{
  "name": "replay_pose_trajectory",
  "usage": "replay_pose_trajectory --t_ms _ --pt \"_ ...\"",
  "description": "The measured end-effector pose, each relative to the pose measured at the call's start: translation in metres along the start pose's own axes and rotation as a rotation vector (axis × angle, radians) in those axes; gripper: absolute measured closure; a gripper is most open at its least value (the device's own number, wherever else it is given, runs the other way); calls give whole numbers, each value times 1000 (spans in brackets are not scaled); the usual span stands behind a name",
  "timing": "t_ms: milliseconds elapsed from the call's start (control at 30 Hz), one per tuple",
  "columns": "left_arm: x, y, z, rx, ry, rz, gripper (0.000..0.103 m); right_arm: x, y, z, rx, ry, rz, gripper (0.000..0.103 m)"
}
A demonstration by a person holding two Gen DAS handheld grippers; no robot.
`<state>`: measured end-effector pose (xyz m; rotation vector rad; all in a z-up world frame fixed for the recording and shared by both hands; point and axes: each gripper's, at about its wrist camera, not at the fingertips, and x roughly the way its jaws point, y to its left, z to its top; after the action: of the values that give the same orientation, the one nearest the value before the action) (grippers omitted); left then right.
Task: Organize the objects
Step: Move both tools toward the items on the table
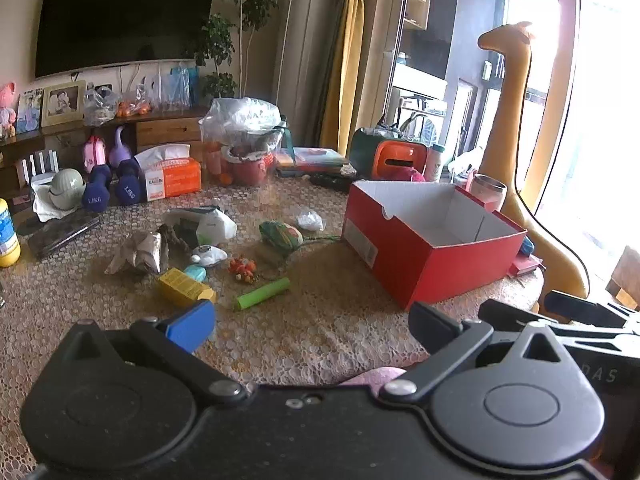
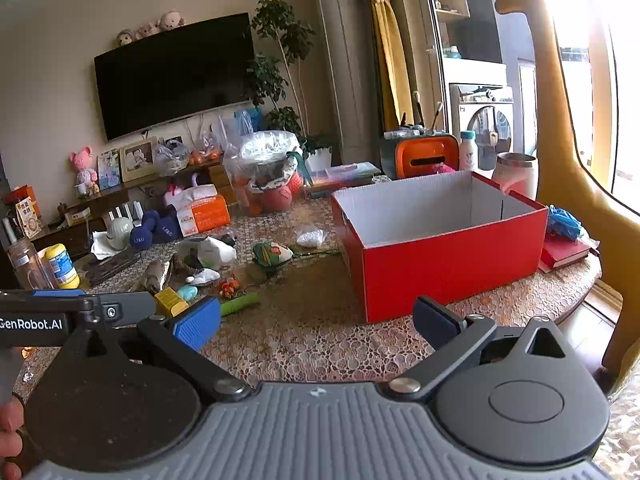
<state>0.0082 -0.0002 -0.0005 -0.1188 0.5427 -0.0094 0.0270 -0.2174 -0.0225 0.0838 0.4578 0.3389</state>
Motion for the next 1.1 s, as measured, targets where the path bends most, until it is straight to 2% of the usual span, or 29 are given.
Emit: replay_pose_trajectory --t_ms 800,1100 --pt "4 6 4 -2 1 19 0 14 5 4 -46 31 -9 0" --pt "33 33 18 -41 61 47 1 46 9 19 -87 86 53 0"
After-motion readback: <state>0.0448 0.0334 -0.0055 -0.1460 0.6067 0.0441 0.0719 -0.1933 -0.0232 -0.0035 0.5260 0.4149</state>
